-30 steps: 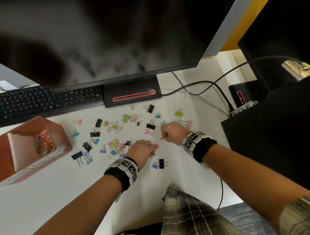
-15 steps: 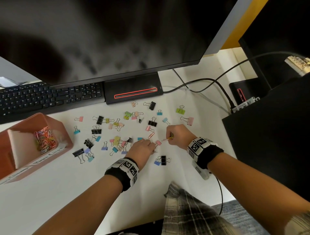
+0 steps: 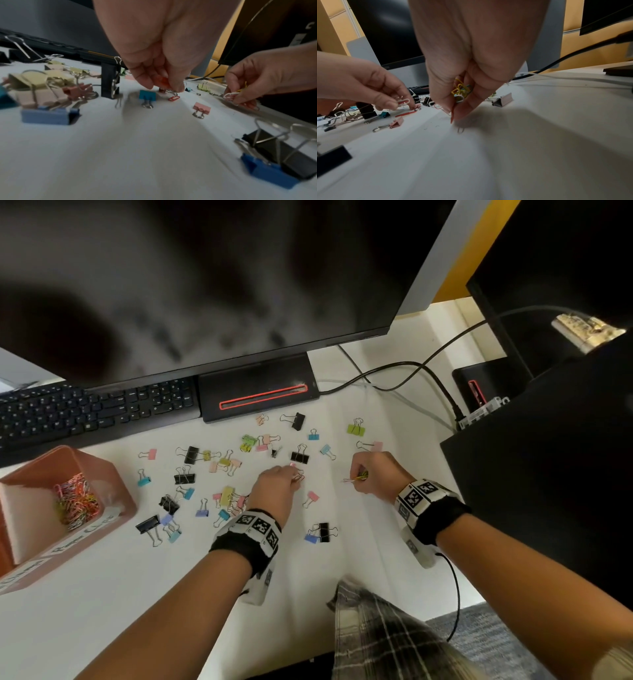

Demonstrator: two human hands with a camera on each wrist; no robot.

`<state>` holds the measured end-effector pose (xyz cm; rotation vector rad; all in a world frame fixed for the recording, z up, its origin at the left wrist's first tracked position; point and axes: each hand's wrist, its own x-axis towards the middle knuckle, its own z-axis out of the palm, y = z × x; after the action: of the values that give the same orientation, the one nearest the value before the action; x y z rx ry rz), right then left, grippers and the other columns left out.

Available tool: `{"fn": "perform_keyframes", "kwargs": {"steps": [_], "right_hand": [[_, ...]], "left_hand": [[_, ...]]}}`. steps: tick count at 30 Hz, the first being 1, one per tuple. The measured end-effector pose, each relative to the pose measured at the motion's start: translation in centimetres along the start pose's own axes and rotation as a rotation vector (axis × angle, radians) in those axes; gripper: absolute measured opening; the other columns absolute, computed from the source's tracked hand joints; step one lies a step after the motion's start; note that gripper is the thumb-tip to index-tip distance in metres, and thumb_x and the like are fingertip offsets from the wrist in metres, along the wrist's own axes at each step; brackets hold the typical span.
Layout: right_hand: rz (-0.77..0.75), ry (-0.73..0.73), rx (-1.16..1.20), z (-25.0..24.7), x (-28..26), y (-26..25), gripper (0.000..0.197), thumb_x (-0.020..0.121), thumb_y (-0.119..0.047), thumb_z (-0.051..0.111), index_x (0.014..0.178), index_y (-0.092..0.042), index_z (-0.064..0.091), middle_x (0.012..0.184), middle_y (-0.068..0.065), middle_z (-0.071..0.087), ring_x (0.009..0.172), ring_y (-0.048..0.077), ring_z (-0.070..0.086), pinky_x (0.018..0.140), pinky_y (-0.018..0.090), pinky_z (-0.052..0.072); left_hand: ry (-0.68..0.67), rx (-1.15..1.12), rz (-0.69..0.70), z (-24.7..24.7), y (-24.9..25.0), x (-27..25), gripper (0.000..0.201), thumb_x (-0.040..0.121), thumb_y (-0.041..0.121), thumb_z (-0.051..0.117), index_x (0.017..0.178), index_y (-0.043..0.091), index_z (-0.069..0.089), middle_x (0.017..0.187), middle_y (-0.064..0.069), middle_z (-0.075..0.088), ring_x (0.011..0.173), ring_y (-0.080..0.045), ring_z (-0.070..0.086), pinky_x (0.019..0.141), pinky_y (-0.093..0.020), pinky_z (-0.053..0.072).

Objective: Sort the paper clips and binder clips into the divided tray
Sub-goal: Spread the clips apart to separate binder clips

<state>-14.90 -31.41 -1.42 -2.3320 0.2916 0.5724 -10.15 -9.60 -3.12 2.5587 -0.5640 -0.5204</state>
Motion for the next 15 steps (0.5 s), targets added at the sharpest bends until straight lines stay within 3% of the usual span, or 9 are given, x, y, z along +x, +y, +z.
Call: {"fn": "perform_keyframes", "kwargs": {"steps": [3, 8, 15], "right_hand": [[0.0, 0.004, -0.006, -0.2, -0.1, 0.3, 0.02, 0.071, -0.003, 0.064, 0.071, -0.022, 0.06, 0.082, 0.004, 0.062, 0.072, 0.024, 0.061, 0.062, 0.024, 0.049], [-0.01, 0.003, -0.006, -0.6, -0.1, 0.8, 0.013, 0.073, -0.002, 0.064, 0.077, -0.014, 0.064, 0.074, -0.004, 0.059, 0.07, 0.018, 0.057, 0.067, 0.031, 0.051], [-0.064, -0.008, -0.008, -1.1, 0.2, 1.0, 0.012, 0.073, 0.001, 0.063, 0.077, -0.011, 0.064, 0.071, -0.005, 0.057, 0.071, 0.016, 0.054, 0.069, 0.029, 0.048]], "left_hand": [[-0.054, 0.06, -0.006, 0.6, 0.0, 0.6, 0.023, 0.093, 0.018, 0.049, 0.109, 0.007, 0.061, 0.103, -0.012, 0.062, 0.097, -0.027, 0.057, 0.083, -0.033, 0.046], [-0.015, 0.092, 0.018, 0.9, -0.1, 0.9, 0.015, 0.089, 0.015, 0.055, 0.1, 0.007, 0.062, 0.098, -0.01, 0.06, 0.091, -0.027, 0.058, 0.08, -0.033, 0.048], [-0.114, 0.129, 0.0, 0.8, -0.3, 1.5, 0.015, 0.09, 0.013, 0.053, 0.103, 0.007, 0.059, 0.108, -0.008, 0.049, 0.094, -0.025, 0.056, 0.088, -0.035, 0.048]]}}
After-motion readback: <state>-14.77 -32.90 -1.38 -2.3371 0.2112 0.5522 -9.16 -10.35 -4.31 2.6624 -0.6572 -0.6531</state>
